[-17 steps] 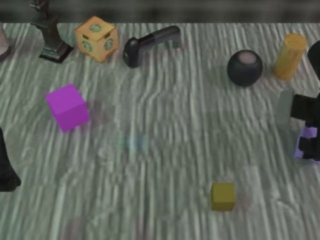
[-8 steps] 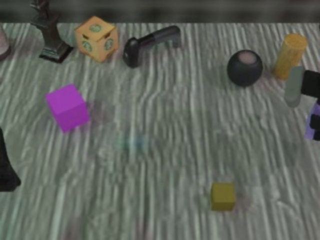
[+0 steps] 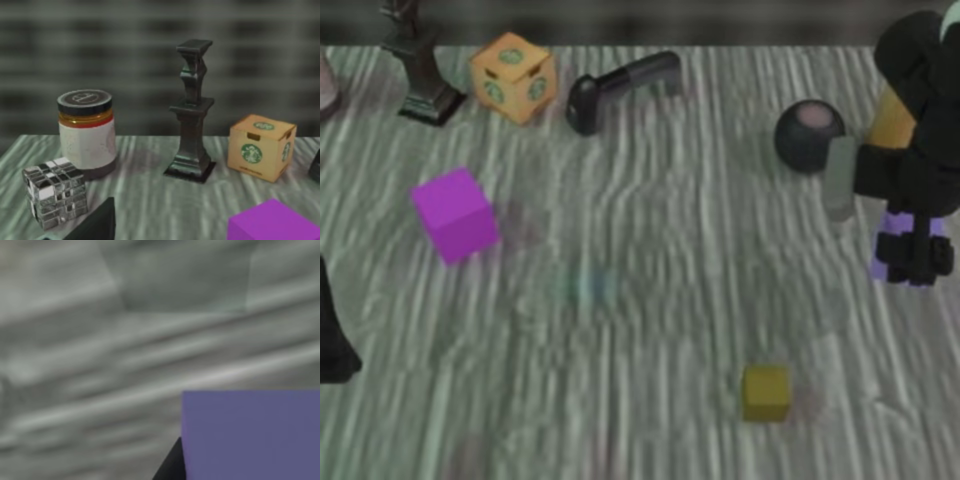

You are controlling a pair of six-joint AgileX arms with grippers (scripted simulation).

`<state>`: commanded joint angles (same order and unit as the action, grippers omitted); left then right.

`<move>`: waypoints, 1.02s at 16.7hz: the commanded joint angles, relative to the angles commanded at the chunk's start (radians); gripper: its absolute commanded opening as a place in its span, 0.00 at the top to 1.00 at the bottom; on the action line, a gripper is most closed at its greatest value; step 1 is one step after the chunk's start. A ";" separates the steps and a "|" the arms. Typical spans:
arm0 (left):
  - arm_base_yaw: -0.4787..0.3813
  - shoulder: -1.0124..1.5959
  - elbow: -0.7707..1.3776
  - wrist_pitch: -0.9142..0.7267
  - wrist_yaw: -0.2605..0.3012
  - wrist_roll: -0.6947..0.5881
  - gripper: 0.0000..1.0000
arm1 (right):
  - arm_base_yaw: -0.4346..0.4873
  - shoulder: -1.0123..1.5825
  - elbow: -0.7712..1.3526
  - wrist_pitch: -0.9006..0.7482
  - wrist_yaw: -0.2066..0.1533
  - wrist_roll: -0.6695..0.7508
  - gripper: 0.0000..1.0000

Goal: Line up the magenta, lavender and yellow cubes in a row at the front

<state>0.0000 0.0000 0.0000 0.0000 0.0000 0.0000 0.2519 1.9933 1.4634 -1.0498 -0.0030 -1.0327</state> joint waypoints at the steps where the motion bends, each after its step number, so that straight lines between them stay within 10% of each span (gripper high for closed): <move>1: 0.000 0.000 0.000 0.000 0.000 0.000 0.00 | 0.063 0.006 0.013 -0.009 0.000 0.030 1.00; 9: 0.000 0.000 0.000 0.000 0.000 0.000 0.00 | 0.560 0.034 0.111 -0.073 0.000 0.292 1.00; 17: 0.000 0.000 0.000 0.000 0.000 0.000 0.00 | 0.601 0.035 0.104 -0.058 0.001 0.326 1.00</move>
<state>0.0000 0.0000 0.0000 0.0000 0.0000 0.0000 0.8531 2.0282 1.5675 -1.1073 -0.0022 -0.7068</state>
